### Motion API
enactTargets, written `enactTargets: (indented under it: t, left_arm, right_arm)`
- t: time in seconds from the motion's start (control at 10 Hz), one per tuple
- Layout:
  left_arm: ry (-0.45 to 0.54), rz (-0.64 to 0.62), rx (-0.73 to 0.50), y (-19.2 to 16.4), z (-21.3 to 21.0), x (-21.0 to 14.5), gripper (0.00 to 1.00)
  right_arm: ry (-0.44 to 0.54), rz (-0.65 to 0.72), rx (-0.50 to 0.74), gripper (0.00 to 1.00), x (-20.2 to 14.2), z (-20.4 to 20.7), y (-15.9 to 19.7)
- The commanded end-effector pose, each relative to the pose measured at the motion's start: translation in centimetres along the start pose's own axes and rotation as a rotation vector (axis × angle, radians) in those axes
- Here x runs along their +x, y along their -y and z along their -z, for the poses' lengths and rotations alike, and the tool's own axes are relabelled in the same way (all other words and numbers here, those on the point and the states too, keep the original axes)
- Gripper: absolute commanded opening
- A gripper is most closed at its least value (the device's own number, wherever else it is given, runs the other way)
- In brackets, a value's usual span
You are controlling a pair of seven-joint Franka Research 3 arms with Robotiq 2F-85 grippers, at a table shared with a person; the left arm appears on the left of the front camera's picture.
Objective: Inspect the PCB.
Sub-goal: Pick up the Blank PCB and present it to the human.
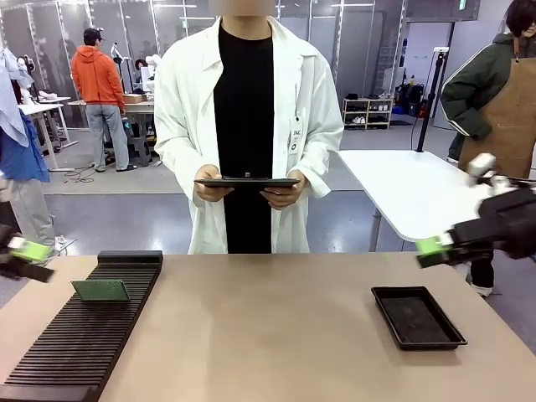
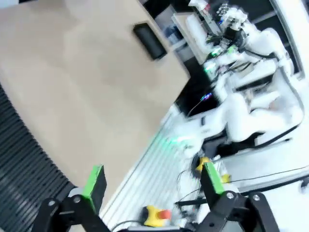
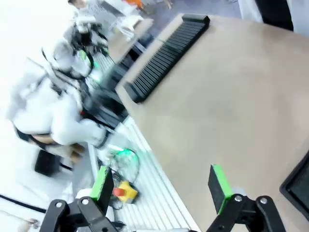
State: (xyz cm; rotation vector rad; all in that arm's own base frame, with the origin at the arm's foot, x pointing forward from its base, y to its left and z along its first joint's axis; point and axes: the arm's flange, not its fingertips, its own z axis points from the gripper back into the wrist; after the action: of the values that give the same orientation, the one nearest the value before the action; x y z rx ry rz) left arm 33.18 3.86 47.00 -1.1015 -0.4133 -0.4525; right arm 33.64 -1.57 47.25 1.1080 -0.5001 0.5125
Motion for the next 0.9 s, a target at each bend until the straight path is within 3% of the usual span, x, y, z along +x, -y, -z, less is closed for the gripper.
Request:
enactTargets:
  t: [0.0, 0.4, 0.7, 0.8]
  left_arm:
    - [0.172, -0.079, -0.042, -2.1, -3.3, -4.3, 1.00]
    - [0.343, -0.144, 0.045, -4.0, -8.6, -11.0, 1.00]
    - [0.357, -0.176, 0.083, -4.6, -9.2, -11.5, 1.00]
    - [0.353, -0.181, 0.081, -6.0, -13.1, -10.0, 1.00]
  right_arm:
    - [0.097, 0.080, 0.033, 1.00, -6.6, -2.5, 0.8]
    - [0.203, 0.059, 0.046, 1.00, -11.6, -5.9, 1.3]
    - [0.248, 0.050, 0.051, 1.00, -11.7, -5.6, 1.5]
    - [0.198, 0.077, 0.048, 1.00, -8.4, -11.0, 3.8]
